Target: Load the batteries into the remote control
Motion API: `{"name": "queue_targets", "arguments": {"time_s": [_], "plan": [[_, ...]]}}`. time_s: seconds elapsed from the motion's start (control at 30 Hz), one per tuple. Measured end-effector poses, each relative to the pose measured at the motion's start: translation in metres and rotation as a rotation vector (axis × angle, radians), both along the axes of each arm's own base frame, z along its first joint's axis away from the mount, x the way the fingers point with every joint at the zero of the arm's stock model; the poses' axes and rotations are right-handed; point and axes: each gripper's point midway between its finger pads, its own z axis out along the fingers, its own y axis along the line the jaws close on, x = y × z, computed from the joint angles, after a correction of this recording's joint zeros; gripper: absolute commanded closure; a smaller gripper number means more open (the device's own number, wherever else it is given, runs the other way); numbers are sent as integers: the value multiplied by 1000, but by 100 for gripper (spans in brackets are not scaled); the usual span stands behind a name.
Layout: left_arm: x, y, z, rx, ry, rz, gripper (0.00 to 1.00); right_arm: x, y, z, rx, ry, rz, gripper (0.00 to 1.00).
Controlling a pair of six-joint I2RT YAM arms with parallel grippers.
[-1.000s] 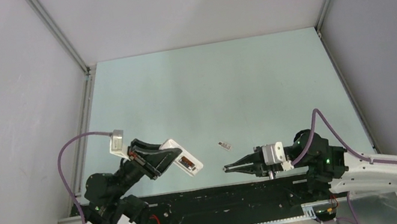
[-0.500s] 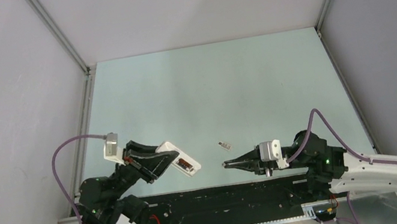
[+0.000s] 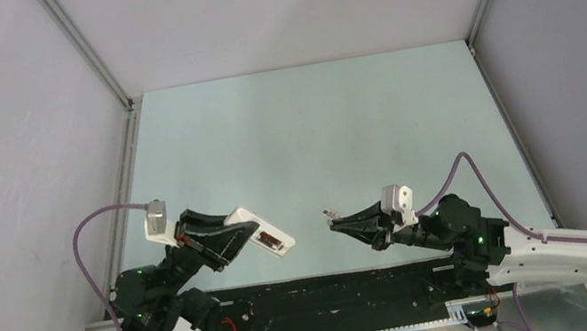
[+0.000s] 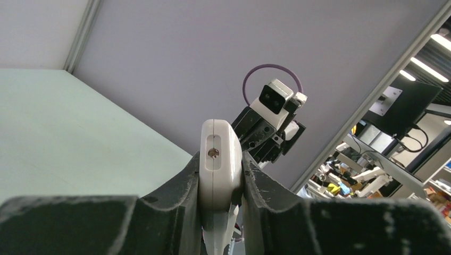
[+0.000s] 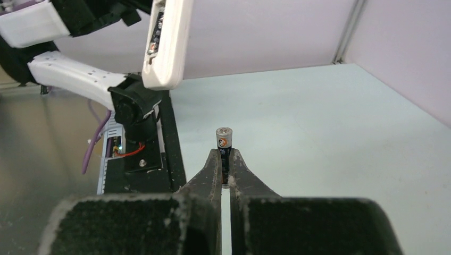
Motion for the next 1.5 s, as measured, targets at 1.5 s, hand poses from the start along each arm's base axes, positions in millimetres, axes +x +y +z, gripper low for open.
{"name": "queue_targets", "arguments": {"time_s": [1.5], "plan": [[55,-2,-85,143,386,184,100,0,94,52,-27,114,-143,100]]}}
